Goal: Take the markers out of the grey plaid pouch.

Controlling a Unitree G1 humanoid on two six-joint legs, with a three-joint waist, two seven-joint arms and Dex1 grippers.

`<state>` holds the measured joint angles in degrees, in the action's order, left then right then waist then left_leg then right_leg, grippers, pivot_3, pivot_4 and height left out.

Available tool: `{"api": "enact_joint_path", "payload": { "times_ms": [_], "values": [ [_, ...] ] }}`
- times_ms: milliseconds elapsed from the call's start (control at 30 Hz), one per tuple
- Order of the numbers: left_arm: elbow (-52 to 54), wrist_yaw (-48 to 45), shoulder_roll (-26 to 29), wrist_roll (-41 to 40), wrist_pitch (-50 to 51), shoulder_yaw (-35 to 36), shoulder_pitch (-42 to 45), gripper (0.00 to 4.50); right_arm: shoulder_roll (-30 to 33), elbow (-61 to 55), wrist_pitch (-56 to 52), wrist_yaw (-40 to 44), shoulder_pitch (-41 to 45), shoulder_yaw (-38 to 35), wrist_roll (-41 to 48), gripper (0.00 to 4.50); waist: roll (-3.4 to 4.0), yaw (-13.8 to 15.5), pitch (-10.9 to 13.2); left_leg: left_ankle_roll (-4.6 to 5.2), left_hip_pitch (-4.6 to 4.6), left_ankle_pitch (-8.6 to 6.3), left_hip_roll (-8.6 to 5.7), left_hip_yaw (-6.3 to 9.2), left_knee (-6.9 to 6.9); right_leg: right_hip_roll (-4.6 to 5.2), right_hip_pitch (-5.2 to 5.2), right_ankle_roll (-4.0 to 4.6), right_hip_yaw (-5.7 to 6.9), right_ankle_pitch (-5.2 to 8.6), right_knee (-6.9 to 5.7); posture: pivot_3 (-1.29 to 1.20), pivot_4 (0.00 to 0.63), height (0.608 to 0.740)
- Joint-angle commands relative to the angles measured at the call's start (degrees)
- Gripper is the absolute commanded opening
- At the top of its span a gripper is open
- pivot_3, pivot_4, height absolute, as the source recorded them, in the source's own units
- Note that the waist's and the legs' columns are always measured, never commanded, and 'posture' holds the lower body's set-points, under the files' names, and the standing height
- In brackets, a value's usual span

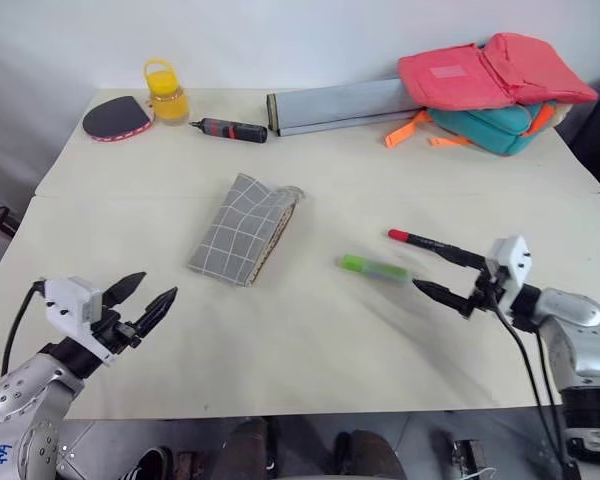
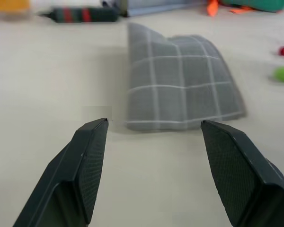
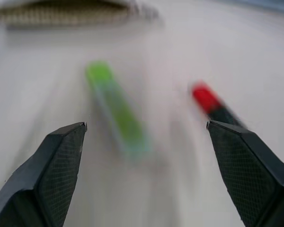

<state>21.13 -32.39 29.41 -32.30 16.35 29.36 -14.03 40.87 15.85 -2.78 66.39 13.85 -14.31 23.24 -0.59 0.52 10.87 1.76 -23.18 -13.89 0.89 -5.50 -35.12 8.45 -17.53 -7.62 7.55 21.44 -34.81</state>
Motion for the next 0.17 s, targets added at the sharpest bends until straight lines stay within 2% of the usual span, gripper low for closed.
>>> {"api": "enact_joint_path", "payload": {
  "times_ms": [33,167],
  "values": [
    [-4.0,-0.2,-0.4,1.2,-3.1,3.3,-1.7,3.32,2.8,3.6,3.4,4.2,-2.7,-3.4,1.5,4.23,-0.01,0.0,0.0,0.00,0.02,-0.01,0.02,0.00,0.00,0.01,0.01,0.00,-0.01,0.00,0.00,0.00,0.150,0.740],
    [-9.6,-3.0,-0.4,1.3,-7.8,4.1,-0.6,3.32,2.3,7.3,8.0,5.1,-3.0,-4.0,0.8,4.23,-0.01,-0.2,0.0,0.00,0.03,-0.11,0.08,0.00,-0.01,0.06,-0.02,0.04,-0.01,0.02,0.00,0.00,0.150,0.740]
  ]
}}
